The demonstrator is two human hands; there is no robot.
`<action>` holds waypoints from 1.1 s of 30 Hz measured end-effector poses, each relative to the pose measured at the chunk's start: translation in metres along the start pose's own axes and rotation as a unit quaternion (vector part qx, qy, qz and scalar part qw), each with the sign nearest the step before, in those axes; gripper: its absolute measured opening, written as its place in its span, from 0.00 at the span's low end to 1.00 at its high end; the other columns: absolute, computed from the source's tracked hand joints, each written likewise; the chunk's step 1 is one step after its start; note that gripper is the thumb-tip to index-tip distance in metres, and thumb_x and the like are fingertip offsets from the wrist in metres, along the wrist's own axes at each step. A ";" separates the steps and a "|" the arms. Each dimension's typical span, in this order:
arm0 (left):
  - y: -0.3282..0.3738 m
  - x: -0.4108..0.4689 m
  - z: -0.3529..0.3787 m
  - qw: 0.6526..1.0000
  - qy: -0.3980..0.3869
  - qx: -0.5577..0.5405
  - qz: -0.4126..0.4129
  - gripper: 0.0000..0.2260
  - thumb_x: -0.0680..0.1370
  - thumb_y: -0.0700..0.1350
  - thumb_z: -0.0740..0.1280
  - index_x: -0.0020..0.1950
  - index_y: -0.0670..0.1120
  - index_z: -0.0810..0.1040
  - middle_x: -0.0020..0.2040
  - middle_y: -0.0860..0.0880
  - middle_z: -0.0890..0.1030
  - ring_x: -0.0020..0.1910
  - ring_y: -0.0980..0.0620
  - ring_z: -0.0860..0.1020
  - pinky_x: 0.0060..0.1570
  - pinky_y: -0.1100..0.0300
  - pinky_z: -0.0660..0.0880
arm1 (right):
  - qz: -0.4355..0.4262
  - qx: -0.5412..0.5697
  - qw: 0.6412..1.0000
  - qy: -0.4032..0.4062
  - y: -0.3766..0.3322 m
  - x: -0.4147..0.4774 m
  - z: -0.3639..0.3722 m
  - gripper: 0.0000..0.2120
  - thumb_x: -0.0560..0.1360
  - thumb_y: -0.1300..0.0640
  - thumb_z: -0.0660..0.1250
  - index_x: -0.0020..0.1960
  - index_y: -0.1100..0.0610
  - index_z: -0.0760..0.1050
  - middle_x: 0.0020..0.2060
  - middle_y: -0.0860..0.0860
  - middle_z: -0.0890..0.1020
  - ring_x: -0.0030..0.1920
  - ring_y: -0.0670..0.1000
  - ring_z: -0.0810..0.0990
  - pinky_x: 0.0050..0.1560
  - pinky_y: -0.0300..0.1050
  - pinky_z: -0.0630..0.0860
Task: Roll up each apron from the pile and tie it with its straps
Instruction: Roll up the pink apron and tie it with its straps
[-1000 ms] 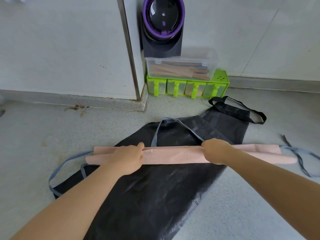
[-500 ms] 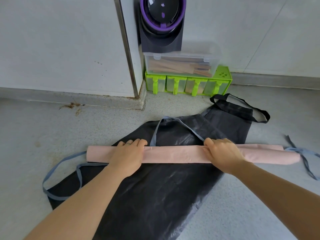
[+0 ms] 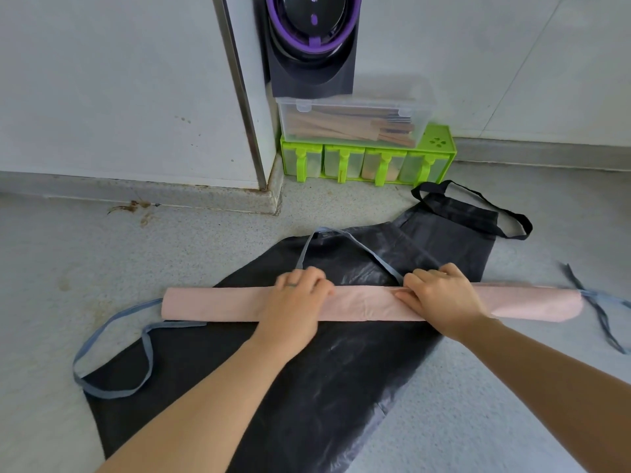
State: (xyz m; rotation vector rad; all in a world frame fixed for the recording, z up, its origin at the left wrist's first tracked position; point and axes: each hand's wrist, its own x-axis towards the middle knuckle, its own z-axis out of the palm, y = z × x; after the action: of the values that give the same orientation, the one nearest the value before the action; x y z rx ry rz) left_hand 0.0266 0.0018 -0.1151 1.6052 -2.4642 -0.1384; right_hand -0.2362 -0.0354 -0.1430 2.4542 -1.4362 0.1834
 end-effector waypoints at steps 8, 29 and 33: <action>0.034 0.017 0.038 0.988 -0.035 -0.091 -0.121 0.15 0.83 0.49 0.53 0.69 0.54 0.67 0.67 0.52 0.66 0.67 0.50 0.64 0.67 0.55 0.59 | 0.097 -0.001 0.995 0.000 0.007 -0.020 -0.006 0.24 0.72 0.35 0.54 0.36 0.54 0.75 0.26 0.47 0.77 0.27 0.52 0.77 0.41 0.48 0.71; 0.035 0.016 0.047 0.994 0.016 0.044 -0.097 0.16 0.77 0.53 0.52 0.53 0.48 0.76 0.47 0.48 0.76 0.44 0.46 0.75 0.44 0.51 0.75 | 0.181 0.025 0.967 -0.180 0.083 -0.041 -0.012 0.35 0.69 0.27 0.31 0.33 0.47 0.68 0.30 0.44 0.75 0.35 0.47 0.73 0.50 0.42 0.66; 0.034 0.014 0.049 0.994 0.003 0.050 -0.096 0.16 0.77 0.53 0.52 0.54 0.48 0.76 0.48 0.48 0.76 0.44 0.46 0.75 0.45 0.50 0.74 | 0.180 0.035 0.959 -0.218 0.085 -0.036 -0.015 0.33 0.74 0.30 0.37 0.35 0.50 0.72 0.33 0.44 0.74 0.36 0.47 0.71 0.54 0.42 0.65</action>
State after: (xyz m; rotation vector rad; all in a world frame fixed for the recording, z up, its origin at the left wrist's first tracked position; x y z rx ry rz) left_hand -0.0201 0.0013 -0.1547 1.8812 -2.3418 -0.0380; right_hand -0.3272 -0.0394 -0.1224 2.3591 -2.0907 -0.2560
